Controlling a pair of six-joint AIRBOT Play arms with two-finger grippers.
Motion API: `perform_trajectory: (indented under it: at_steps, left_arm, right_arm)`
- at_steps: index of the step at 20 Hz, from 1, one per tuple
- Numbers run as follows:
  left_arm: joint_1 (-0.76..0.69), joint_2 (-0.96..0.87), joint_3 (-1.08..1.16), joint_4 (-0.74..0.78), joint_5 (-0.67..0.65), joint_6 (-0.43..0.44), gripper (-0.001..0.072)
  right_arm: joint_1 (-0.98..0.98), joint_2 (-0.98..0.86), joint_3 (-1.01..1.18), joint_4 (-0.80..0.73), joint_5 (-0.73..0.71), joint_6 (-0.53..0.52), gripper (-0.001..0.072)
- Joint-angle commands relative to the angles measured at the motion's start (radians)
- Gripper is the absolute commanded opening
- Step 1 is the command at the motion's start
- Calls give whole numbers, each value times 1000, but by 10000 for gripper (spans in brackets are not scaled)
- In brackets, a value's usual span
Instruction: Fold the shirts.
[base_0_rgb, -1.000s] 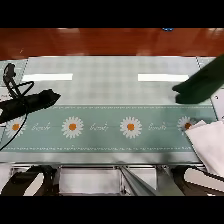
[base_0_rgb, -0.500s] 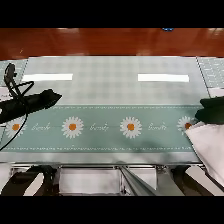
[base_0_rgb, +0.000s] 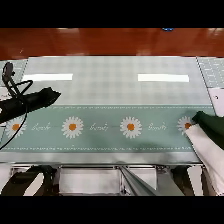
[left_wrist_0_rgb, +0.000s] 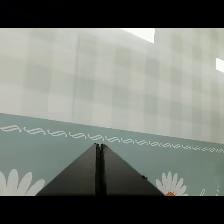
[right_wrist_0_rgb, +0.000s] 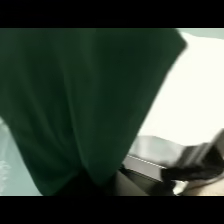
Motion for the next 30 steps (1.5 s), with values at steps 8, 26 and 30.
perform_trajectory:
  at_steps: [8, 26, 30]
  left_arm:
    - [0, 0, 46, 0, 196, 79, 25]
    - [-225, -586, 566, 470, -440, -97, 25]
    - [-223, -582, 566, 469, -439, -97, 25]
  right_arm:
    - [-14, -19, 74, 222, -36, 82, 241]
    - [1571, -719, 311, -139, -287, 150, 20]
    - [1563, -721, 309, -119, -427, 216, 20]
